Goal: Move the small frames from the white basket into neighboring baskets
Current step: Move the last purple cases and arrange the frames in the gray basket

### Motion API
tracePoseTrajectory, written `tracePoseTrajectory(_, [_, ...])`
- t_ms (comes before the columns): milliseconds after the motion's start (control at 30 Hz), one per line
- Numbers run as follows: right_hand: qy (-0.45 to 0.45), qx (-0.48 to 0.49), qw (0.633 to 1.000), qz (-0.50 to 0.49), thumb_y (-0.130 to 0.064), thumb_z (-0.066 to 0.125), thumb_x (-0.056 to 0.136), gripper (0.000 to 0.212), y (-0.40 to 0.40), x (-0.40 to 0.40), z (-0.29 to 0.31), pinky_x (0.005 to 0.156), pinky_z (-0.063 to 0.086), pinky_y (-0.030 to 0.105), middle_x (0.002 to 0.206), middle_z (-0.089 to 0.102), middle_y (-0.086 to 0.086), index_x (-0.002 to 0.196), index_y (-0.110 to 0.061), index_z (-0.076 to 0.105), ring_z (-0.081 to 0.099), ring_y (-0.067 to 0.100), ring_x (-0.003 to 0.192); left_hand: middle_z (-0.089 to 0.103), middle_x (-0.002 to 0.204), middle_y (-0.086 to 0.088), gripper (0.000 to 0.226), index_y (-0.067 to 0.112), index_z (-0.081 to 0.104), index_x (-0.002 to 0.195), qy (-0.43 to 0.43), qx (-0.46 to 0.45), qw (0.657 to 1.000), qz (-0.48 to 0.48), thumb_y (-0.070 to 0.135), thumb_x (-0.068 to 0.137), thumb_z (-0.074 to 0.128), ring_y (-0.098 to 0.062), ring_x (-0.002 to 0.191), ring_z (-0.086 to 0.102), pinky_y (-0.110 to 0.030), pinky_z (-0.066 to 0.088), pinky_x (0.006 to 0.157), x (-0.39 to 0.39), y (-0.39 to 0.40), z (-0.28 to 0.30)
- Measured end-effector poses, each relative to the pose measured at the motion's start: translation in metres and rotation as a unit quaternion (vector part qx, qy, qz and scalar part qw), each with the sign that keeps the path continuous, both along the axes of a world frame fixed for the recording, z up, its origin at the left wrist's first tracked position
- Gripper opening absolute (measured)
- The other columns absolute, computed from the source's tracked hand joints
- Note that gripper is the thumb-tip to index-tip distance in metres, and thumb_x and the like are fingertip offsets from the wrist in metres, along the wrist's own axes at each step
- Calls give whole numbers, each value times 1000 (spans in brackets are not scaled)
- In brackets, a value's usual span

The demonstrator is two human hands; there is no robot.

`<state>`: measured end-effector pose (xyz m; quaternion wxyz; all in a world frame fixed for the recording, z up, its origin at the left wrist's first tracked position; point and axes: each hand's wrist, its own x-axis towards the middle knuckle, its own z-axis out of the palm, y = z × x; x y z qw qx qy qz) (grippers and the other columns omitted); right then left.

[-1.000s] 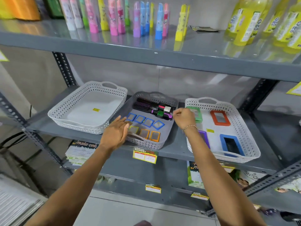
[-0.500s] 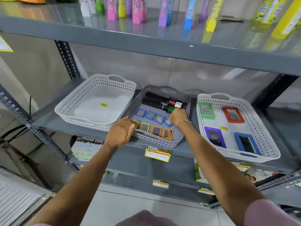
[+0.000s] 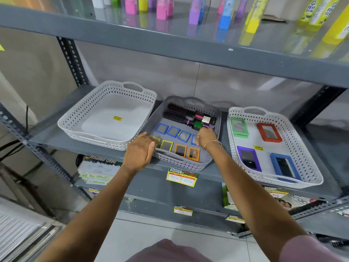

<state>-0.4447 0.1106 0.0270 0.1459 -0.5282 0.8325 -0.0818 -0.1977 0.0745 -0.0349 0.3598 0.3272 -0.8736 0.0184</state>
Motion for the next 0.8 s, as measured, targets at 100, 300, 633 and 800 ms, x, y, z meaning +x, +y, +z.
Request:
tracePoseTrajectory(100, [-38,-2,999,-1,0,67,80,8,7,2,5,80,53,34,89,66,22,74,4,65,64,30,91,71,90,-10,56,6,71,93,11,-2,1000,1,25,102,20,-25,87,64,-35,38,104,-1,0,0])
tracePoseTrajectory(300, [-11,76,995,63,-16,80,70,28,23,11,0,92,54,37,106,71,11,93,-3,70,66,26,103,71,92,-11,56,4,72,95,18,4,1000,9,25,103,20,-28,91,65,-36,37,106,-2,-2,-6])
tracePoseTrajectory(633, [-32,54,997,34,-12,77,74,29,15,5,-1,93,54,40,107,70,15,99,1,70,65,30,103,72,94,-9,51,5,72,93,14,17,1000,4,23,102,24,-26,93,65,-36,35,108,0,-3,-7])
tracePoseTrajectory(800, [12,24,1000,12,0,63,81,31,-2,-4,4,69,44,29,70,55,17,54,-4,48,55,25,79,72,93,-8,55,5,72,93,14,18,1000,-1,25,103,22,-25,92,65,-35,35,108,0,0,-4])
